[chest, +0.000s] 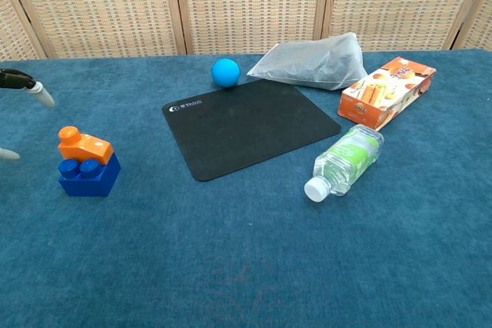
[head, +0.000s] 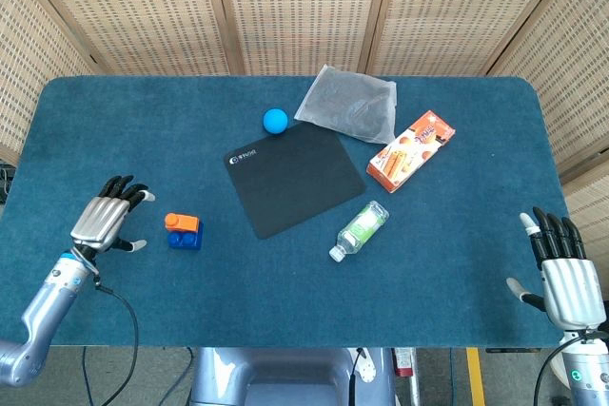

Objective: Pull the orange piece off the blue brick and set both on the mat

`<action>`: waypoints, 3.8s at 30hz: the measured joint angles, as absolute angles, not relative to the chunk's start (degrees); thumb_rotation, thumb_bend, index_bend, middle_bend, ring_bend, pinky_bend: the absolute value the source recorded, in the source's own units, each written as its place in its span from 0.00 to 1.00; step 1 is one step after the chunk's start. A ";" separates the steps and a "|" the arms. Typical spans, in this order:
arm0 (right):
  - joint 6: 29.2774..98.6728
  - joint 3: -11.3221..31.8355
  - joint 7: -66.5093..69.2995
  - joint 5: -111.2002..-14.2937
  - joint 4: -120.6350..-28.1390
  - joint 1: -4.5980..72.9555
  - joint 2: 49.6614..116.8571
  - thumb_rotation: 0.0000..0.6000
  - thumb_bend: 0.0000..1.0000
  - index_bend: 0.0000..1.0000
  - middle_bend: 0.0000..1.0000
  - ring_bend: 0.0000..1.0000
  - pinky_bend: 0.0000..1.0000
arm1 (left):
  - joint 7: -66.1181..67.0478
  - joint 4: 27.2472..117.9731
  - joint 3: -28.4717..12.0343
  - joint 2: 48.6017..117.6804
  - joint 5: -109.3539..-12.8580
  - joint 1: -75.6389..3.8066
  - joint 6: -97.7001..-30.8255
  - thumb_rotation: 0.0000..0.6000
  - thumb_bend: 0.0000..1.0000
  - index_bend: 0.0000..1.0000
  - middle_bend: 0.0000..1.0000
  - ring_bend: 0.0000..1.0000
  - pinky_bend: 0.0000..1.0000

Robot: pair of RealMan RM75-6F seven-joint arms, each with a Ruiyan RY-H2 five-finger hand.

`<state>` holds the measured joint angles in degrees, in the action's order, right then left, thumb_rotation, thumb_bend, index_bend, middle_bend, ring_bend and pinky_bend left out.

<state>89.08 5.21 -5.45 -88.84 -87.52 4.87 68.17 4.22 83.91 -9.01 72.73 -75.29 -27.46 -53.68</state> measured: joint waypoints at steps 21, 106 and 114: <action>89.33 5.69 -3.78 -88.64 -85.68 5.26 68.87 1.00 0.00 0.00 0.00 0.00 0.00 | 13.37 85.22 -10.19 76.05 -60.60 -35.50 -46.19 1.00 0.22 0.32 0.27 0.00 0.00; 68.98 15.61 16.95 -85.20 -90.34 35.04 78.17 1.00 0.00 0.07 0.14 0.00 0.00 | -80.72 79.58 -26.41 99.28 -70.63 -47.08 -39.15 1.00 0.42 0.65 0.57 0.01 0.00; 70.38 16.59 13.94 -83.76 -91.09 36.00 80.91 1.00 0.00 0.17 0.20 0.00 0.00 | -80.65 78.94 -26.30 100.79 -70.63 -47.27 -39.12 1.00 0.43 0.66 0.57 0.01 0.00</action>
